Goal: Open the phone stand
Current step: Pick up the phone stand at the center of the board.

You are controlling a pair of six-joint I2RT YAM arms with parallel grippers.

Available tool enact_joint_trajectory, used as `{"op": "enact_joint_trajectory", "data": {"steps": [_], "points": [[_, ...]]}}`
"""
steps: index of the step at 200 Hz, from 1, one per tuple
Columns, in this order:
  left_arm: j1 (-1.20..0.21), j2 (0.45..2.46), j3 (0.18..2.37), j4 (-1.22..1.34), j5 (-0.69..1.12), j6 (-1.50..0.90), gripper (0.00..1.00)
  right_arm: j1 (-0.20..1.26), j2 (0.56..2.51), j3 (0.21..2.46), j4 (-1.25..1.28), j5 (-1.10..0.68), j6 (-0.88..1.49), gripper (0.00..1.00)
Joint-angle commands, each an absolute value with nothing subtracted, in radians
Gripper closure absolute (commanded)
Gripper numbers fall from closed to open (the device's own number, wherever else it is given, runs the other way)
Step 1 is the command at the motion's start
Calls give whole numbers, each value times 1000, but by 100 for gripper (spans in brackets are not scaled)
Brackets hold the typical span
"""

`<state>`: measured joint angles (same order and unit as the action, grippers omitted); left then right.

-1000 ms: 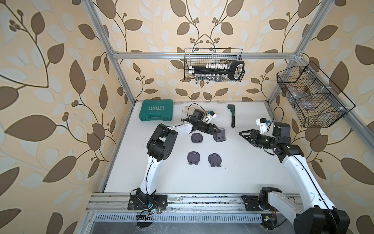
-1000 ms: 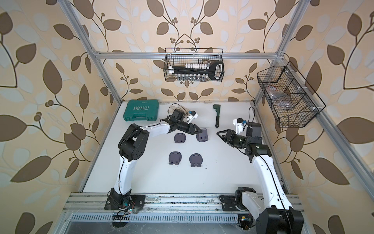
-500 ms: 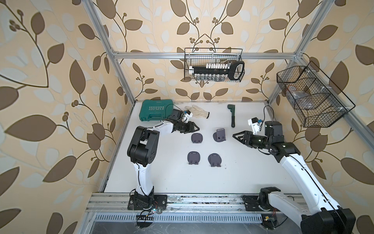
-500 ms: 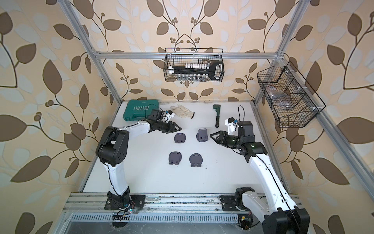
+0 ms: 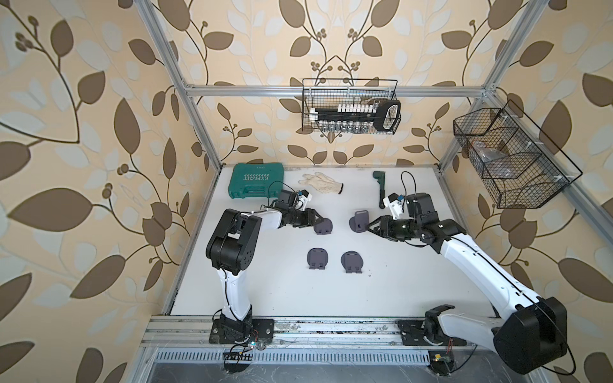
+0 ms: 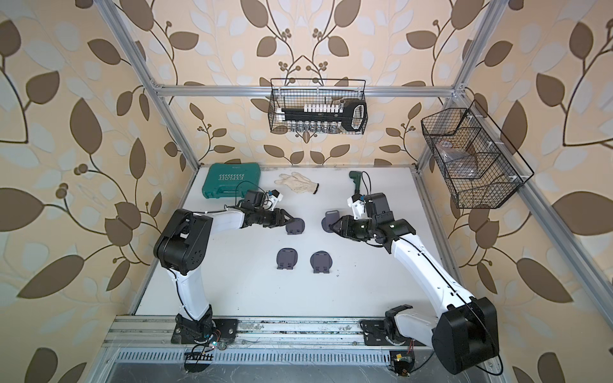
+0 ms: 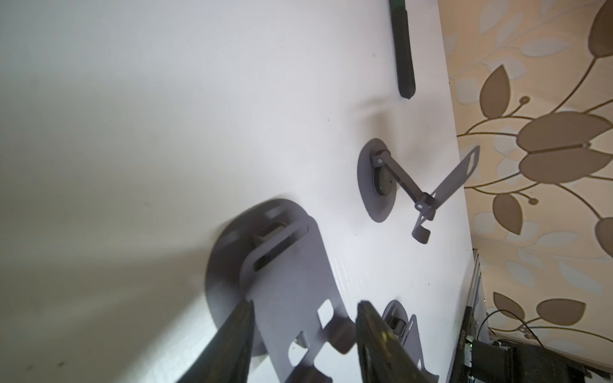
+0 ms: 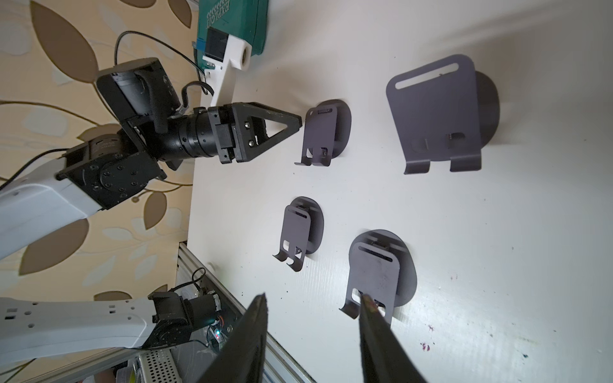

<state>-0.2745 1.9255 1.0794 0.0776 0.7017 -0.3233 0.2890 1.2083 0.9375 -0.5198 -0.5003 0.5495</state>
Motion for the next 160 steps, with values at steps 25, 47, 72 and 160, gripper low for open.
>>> {"op": "enact_joint_trajectory", "data": {"steps": [25,47,72,160], "points": [[-257,1903,1063,147,750,-342,48,310,1248,967,-493,-464,559,61],[-256,1920,1049,201,755,-364,49,316,1258,968,-491,-458,559,61],[-256,1937,1043,252,794,-384,50,320,1263,962,-489,-454,559,61],[-268,1988,1059,238,827,-379,51,325,1272,950,-482,-449,559,61]]}}
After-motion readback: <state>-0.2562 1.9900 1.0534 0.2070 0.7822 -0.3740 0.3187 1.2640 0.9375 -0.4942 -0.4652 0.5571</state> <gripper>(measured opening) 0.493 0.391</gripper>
